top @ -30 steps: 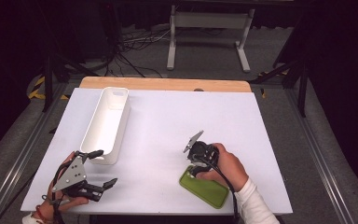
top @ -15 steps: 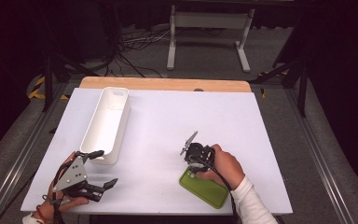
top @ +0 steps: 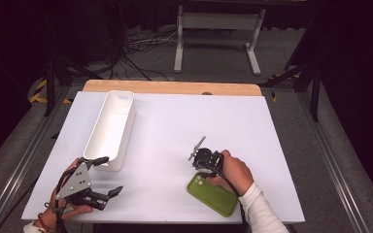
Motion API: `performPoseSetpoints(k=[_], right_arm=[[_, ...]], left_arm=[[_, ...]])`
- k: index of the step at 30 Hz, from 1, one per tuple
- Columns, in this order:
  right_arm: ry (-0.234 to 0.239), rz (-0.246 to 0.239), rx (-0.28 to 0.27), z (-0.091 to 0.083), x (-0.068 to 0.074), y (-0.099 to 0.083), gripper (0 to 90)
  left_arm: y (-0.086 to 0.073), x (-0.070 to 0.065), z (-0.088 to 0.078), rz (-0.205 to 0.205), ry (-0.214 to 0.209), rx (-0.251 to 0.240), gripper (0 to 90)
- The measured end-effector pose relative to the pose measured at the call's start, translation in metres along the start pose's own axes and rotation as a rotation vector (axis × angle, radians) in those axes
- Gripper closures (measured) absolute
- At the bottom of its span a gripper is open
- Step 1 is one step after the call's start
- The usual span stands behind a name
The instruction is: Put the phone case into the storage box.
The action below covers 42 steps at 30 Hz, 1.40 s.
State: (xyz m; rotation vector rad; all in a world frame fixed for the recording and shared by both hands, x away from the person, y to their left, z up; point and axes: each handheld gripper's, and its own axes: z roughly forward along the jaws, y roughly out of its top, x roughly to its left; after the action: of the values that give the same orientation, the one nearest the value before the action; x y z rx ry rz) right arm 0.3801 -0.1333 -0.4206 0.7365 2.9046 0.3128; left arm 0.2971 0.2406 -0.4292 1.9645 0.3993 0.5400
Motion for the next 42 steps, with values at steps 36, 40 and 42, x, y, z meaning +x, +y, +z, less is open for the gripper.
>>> performPoseSetpoints(k=[36, 40, 42], right_arm=[[-0.191, 0.089, -0.456, -0.047, -0.002, -0.029, 88.3], [-0.229, 0.114, -0.55, -0.054, -0.002, -0.031, 88.3], [-0.24, 0.125, -0.594, -0.058, -0.001, -0.033, 88.3]], left_arm=[[0.0, -0.001, -0.001, -0.01, 0.006, -0.004, 4.8], [0.001, 0.0, -0.001, -0.012, 0.007, -0.007, 4.8], [0.001, 0.0, -0.002, -0.012, 0.009, -0.006, 4.9]])
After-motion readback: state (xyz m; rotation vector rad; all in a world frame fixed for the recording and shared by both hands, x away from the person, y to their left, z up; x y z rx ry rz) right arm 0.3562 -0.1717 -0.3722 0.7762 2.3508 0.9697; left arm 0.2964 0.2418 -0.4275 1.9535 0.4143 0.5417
